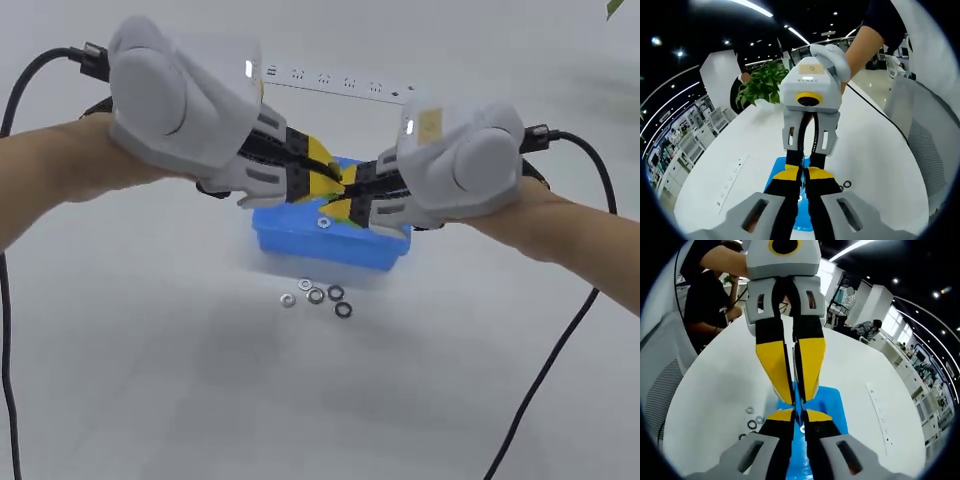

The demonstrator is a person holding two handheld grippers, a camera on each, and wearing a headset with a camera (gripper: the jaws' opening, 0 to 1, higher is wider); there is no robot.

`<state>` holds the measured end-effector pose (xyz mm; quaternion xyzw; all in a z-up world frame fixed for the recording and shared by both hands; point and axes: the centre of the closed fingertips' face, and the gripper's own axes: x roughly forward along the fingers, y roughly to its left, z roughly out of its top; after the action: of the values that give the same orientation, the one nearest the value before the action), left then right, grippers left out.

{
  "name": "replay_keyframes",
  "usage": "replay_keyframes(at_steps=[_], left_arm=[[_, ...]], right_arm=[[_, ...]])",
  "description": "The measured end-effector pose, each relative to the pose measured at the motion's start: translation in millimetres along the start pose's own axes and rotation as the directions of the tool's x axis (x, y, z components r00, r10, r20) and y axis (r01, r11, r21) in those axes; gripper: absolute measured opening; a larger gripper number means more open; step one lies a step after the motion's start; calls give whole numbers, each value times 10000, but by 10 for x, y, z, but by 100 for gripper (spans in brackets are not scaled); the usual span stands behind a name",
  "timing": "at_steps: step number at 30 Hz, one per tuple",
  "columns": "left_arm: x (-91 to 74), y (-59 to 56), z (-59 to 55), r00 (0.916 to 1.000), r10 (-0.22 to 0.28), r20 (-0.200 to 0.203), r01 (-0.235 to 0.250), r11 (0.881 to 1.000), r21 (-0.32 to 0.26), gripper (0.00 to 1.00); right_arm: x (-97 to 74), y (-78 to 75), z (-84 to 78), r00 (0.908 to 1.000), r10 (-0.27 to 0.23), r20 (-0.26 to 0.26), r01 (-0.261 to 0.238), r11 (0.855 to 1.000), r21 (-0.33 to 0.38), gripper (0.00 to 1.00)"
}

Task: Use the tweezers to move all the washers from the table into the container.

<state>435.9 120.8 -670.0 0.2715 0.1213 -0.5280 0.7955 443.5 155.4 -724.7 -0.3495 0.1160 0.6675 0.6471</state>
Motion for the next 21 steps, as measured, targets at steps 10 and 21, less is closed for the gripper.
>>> replay_keyframes(at_steps=[10, 21], left_arm=[[-102, -51, 48, 10000, 26, 13, -26, 9999, -144, 7], [-334, -204, 150, 9995, 293, 140, -287, 9987, -410, 7]], right_arm=[[-93, 42, 22, 9998, -120, 135, 109, 9969, 780, 22], [-359, 169, 87, 9939, -820, 739, 703, 9863, 1489, 27]])
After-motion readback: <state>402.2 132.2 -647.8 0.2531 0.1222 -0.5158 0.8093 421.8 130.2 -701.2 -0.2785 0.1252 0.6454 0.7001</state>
